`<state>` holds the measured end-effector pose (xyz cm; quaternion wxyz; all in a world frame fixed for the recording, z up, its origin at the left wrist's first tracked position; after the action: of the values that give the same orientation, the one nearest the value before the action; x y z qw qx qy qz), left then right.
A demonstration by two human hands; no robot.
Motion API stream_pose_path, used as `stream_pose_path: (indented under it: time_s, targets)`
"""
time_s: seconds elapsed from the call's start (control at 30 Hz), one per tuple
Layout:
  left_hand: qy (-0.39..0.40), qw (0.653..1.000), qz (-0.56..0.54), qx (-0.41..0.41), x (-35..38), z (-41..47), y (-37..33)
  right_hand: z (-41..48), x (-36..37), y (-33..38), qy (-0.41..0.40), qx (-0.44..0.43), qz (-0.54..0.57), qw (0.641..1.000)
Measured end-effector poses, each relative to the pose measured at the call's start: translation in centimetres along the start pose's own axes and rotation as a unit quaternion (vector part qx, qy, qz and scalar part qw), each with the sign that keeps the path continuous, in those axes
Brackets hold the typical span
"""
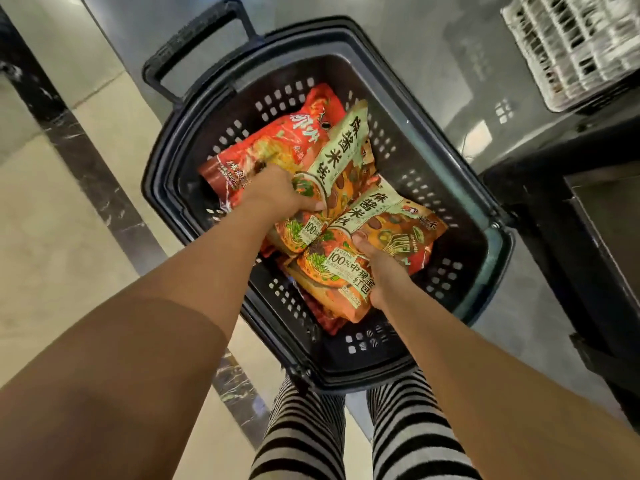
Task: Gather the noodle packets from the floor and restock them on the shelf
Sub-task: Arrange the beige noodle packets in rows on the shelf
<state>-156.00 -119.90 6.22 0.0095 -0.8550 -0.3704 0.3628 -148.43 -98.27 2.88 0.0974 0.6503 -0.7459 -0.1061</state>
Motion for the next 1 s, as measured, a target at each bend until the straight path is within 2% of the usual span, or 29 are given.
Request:
stream_pose_path:
  time_s: [0.1,0.2,0.33,0.43,0.57,0.77,1.0]
  targets:
    - [-0.016,1.0,0.003,0.007,0.5,-2.0,-0.3,-1.7,-0.2,0.7,-0.026,-0.011,-0.023,0.999]
    - [-0.008,0.995,-0.097,0.003,0.4,-4.7,0.6,-4.3,-1.2,1.6,-0.051,-0.027,-0.038,0.998]
    - [0.014,0.955,-0.295,-0.006,-2.3,-9.7,0.9,-8.9,-3.2,3.4,-0.068,-0.077,-0.012,0.995]
    - [0.002,0.939,-0.343,0.02,-5.8,-13.9,0.1,-13.4,-4.9,5.5,-0.066,-0.126,-0.022,0.99]
    - [0.028,0.897,-0.436,0.059,-9.8,-20.1,-2.7,-21.6,-7.8,8.9,-0.051,-0.178,-0.019,0.982]
    - [0.089,0.847,-0.513,0.109,-11.1,-29.7,-9.5,-33.7,-13.9,11.0,-0.055,-0.244,0.044,0.967]
    - [0.188,0.834,-0.497,0.151,-7.6,-39.9,-19.1,-44.0,-25.0,8.0,-0.108,-0.276,0.089,0.951]
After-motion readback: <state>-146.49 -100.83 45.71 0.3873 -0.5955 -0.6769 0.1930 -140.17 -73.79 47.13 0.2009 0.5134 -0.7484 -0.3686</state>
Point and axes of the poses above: each hand's wrist, its own z-axis towards the middle knuckle, its own x-axis out of the palm, y = z × x, the point moved 7 cm from there along z, towards the middle knuckle, and after that the axes turned 5 degrees about z, right-handed, at the moved point
